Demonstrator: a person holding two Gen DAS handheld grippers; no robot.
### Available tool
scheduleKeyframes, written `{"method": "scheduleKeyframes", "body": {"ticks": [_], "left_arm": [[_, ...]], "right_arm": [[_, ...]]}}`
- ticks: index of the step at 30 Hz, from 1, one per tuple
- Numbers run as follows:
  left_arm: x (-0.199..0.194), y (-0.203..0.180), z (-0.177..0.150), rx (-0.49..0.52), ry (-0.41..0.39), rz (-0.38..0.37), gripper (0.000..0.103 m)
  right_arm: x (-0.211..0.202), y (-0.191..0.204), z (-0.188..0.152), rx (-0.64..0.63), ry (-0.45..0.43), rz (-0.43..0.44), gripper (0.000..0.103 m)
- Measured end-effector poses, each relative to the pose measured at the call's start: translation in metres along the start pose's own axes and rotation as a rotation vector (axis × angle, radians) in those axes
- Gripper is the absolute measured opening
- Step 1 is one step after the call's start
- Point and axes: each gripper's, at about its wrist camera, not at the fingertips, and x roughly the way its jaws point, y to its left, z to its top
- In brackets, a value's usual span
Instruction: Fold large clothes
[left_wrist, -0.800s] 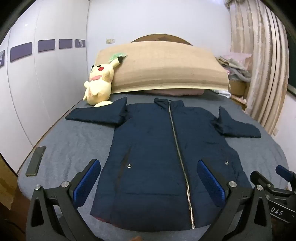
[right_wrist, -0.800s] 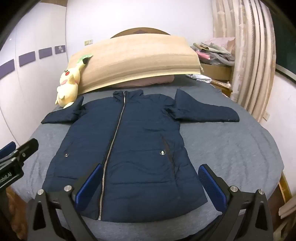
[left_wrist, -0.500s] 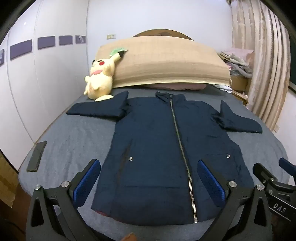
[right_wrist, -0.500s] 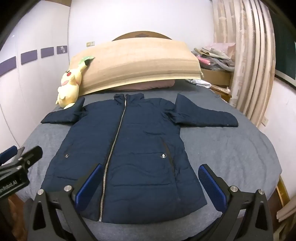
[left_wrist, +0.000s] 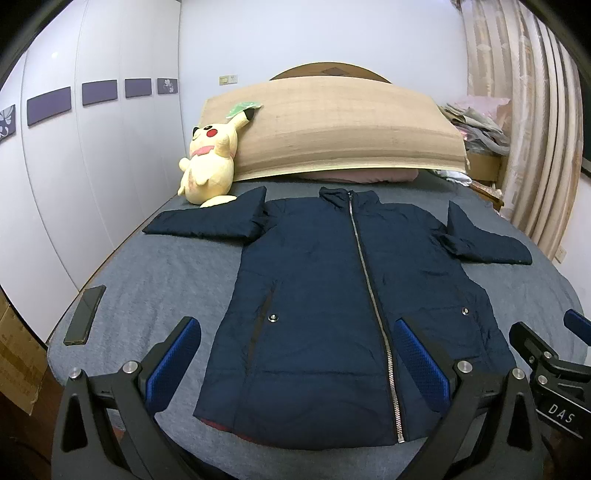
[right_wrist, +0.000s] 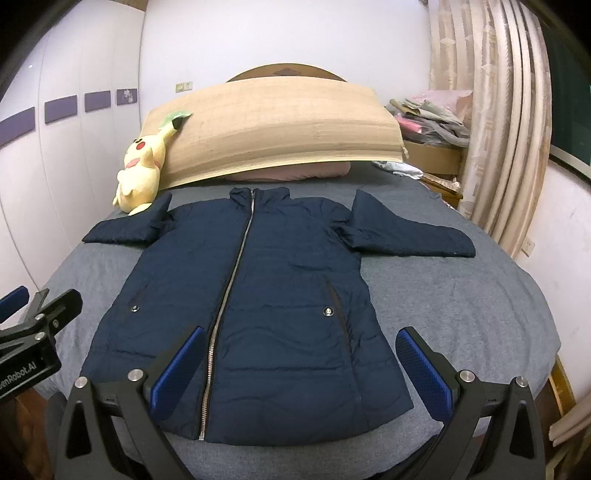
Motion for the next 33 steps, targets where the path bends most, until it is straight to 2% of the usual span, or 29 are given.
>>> {"method": "scheduleKeyframes", "body": {"ticks": [33], "left_arm": [[0.0036,0.009,0.0006,-0.016,0.011,0.007,0.103]], "right_arm": [[-0.0019,0.0032,-0.0017,0.01,-0.01,0.012,0.103]]}}
